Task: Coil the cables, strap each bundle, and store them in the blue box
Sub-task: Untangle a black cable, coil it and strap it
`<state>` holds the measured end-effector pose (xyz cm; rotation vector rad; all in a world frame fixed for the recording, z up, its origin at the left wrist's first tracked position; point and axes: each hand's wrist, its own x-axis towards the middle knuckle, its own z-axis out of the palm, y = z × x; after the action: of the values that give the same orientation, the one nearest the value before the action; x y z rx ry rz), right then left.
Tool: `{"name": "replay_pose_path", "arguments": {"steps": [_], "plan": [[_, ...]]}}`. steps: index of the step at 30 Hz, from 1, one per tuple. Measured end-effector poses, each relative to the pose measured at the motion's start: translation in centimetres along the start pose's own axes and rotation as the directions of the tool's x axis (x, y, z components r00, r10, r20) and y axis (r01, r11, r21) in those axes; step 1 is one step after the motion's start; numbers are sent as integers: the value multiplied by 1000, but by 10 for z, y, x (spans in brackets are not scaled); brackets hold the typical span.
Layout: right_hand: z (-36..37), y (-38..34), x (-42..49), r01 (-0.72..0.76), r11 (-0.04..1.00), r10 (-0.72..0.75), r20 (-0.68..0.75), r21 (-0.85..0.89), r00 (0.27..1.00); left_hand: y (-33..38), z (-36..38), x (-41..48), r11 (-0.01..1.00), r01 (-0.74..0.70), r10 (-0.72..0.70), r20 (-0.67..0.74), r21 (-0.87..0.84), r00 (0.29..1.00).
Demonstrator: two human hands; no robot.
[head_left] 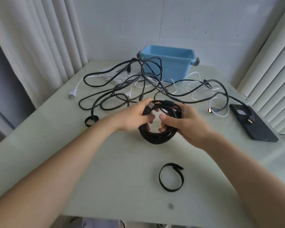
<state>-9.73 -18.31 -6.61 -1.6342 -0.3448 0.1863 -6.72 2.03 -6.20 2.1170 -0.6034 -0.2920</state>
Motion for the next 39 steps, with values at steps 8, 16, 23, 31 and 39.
{"name": "replay_pose_path", "arguments": {"steps": [8, 16, 23, 31, 39], "plan": [[-4, 4, -4, 111, 901, -109, 28, -418, 994, -8, 12, -5, 986, -46, 59, -76, 159, 995], [-11, 12, 0, -50, 907, 9, -99, -417, 995, -5, 13, -10, 890, -38, 222, -358, 455, 907], [-20, 13, 0, -84, 873, 7, -161, -480, 987, 25, 34, -26, 677, -590, 712, -187, 441, 677], [-28, 14, -1, -105, 907, 60, -120, -408, 991, 19, 54, -33, 887, -367, 282, 300, 281, 911], [-33, 17, 0, -95, 927, 71, -79, -363, 994, 7, 35, -19, 938, -330, 346, -369, 107, 863]]}}
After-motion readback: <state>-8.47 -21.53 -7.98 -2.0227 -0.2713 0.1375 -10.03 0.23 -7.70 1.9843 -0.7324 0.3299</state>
